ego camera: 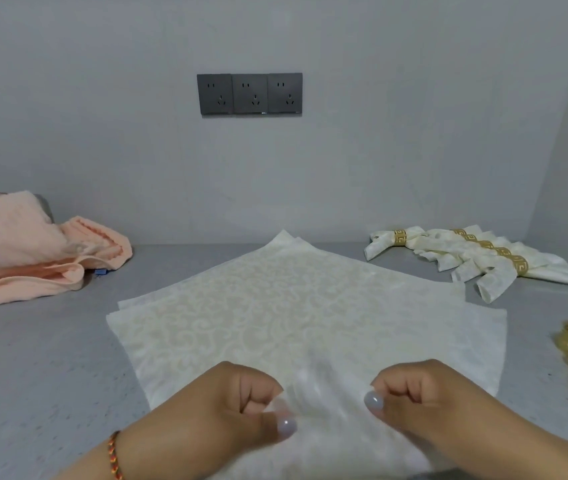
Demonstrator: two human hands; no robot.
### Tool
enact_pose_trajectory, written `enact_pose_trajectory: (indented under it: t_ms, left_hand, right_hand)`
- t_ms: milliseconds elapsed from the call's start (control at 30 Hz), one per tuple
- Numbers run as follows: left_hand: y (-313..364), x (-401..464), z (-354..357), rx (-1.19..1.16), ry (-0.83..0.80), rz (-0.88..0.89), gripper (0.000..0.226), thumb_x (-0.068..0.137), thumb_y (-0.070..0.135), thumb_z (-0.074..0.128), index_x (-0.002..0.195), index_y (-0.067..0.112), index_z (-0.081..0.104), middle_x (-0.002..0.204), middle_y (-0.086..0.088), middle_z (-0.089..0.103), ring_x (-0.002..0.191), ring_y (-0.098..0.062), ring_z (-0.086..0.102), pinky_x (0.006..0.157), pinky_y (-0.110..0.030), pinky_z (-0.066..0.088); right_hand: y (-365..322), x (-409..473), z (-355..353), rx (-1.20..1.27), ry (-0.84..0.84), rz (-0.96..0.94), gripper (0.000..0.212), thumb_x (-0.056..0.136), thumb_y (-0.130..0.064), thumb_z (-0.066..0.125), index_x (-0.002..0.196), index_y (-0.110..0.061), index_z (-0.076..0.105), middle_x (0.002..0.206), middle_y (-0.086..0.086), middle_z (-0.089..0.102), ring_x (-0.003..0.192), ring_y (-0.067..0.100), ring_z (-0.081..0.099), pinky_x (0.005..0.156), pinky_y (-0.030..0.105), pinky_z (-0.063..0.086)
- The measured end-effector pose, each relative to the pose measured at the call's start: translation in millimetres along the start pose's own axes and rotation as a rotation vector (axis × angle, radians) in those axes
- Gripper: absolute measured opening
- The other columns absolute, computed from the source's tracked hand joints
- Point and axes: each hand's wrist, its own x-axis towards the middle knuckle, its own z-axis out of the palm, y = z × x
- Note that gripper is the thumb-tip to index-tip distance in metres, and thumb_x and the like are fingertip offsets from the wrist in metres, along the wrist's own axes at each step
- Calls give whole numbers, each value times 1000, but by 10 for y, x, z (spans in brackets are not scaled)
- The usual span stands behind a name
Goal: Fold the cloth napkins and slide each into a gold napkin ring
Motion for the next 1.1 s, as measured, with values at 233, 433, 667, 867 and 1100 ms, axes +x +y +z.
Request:
enact_pose_trajectory:
  t_ms: [233, 433, 667, 867, 1100]
  left_hand:
    - [205, 163, -201, -310, -78, -52, 48, 71, 31, 81, 85, -12, 63, 79, -18, 58, 70, -27, 47, 63, -35, 35]
    - [16, 1036, -594, -114, 120, -180, 59, 58, 37, 86, 83, -11, 62, 77, -18, 62, 71, -25, 52, 70, -35, 42]
    - [-538, 2255, -840, 402, 278, -313, 34, 87, 25, 68, 60, 16, 49, 61, 3, 48, 60, -13, 45, 59, -21, 36]
    - [-938, 3001, -964, 387, 355, -419, 21, 87, 24, 65, 78, 6, 63, 70, -1, 51, 74, -20, 50, 58, -24, 37]
    - [-1248, 3563, -1088, 391, 418, -518, 28, 81, 32, 68, 99, 11, 65, 105, -2, 69, 97, -24, 63, 95, -40, 49]
  right_hand:
    - [-176, 119, -285, 103, 113, 29, 46, 83, -52, 66, 50, -22, 54, 49, -9, 37, 47, 7, 29, 46, 14, 25]
    - [106, 1057, -538, -66, 241, 130, 45, 90, -31, 64, 50, -19, 46, 40, -11, 41, 37, 4, 33, 44, 16, 27]
    - [740, 2219, -571, -375, 271, 249, 38, 92, -30, 60, 61, -15, 42, 60, 0, 44, 57, 15, 41, 56, 27, 30]
    - [1107, 3006, -621, -478, 275, 368, 31, 92, -31, 58, 67, -15, 48, 70, 0, 53, 70, 17, 52, 55, 27, 33]
    - [1398, 3527, -622, -578, 333, 404, 24, 94, -36, 55, 96, -13, 58, 99, 4, 65, 100, 23, 61, 81, 30, 44]
